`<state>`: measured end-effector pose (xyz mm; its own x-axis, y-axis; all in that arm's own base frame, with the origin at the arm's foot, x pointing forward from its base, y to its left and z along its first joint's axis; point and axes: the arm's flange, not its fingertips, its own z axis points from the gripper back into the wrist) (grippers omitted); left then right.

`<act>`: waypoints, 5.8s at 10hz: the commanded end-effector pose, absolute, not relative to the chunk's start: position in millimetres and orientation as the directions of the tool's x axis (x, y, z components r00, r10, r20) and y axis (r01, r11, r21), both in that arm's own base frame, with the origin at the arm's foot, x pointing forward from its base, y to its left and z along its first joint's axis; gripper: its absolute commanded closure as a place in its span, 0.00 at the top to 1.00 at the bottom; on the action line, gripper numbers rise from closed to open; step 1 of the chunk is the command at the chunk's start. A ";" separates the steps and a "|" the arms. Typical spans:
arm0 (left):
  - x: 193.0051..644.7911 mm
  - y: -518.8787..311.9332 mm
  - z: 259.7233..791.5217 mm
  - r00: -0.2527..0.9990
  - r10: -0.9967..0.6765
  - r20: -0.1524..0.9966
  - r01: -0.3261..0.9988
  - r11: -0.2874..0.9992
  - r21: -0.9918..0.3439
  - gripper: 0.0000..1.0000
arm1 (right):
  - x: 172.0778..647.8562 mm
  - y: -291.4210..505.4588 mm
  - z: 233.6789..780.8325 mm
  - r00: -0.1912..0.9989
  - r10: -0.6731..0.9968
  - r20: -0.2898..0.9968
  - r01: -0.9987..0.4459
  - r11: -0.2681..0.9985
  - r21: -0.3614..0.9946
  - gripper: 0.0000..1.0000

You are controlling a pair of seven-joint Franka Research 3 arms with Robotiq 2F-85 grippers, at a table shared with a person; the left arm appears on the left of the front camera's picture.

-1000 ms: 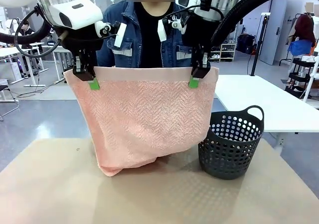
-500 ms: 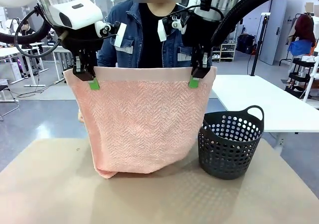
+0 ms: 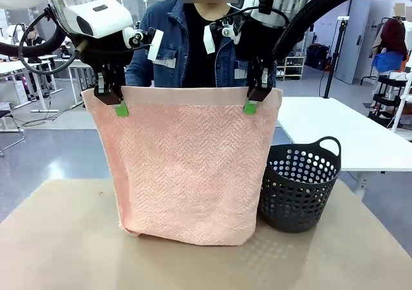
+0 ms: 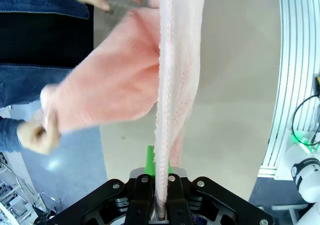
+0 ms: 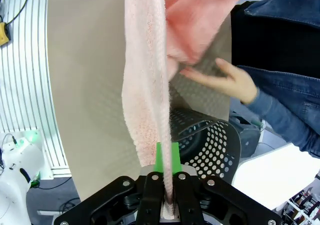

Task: Fold the towel.
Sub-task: Release the end of the 100 cm Hotel Towel you were holding and grab the top end of the folded side.

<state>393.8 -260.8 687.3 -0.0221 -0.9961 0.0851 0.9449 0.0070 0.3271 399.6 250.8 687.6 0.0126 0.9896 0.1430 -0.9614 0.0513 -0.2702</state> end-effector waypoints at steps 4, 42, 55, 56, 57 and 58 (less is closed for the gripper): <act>394.0 -258.4 688.5 -0.026 -0.996 0.081 0.944 0.002 0.330 0.00 | 398.8 249.4 689.0 0.004 0.990 0.141 -0.963 0.042 -0.267 0.00; 394.0 -258.4 688.5 -0.026 -0.996 0.081 0.944 0.002 0.330 0.00 | 398.8 249.4 689.0 0.004 0.990 0.141 -0.963 0.042 -0.267 0.00; 342.9 -247.7 725.6 -0.024 -0.990 0.138 0.790 0.066 0.610 1.00 | 357.4 232.8 725.8 -0.032 0.989 0.147 -0.848 0.051 -0.527 1.00; 344.4 -248.9 726.1 -0.021 -0.990 0.137 0.788 0.068 0.612 1.00 | 359.6 233.6 725.9 -0.036 0.988 0.148 -0.851 0.047 -0.523 1.00; 346.8 -250.9 726.8 -0.019 -0.990 0.137 0.792 0.069 0.606 1.00 | 363.4 234.4 725.3 -0.038 0.987 0.155 -0.859 0.047 -0.510 1.00; 350.1 -253.3 728.3 -0.016 -0.991 0.136 0.794 0.070 0.604 1.00 | 366.4 234.8 725.1 -0.041 0.986 0.163 -0.864 0.047 -0.502 1.00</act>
<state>347.9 -247.2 732.3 -0.0414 -0.9893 0.1397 0.8110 0.0484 0.5830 362.1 235.2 729.6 -0.0307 0.9876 0.1539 -0.8649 0.0510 -0.4994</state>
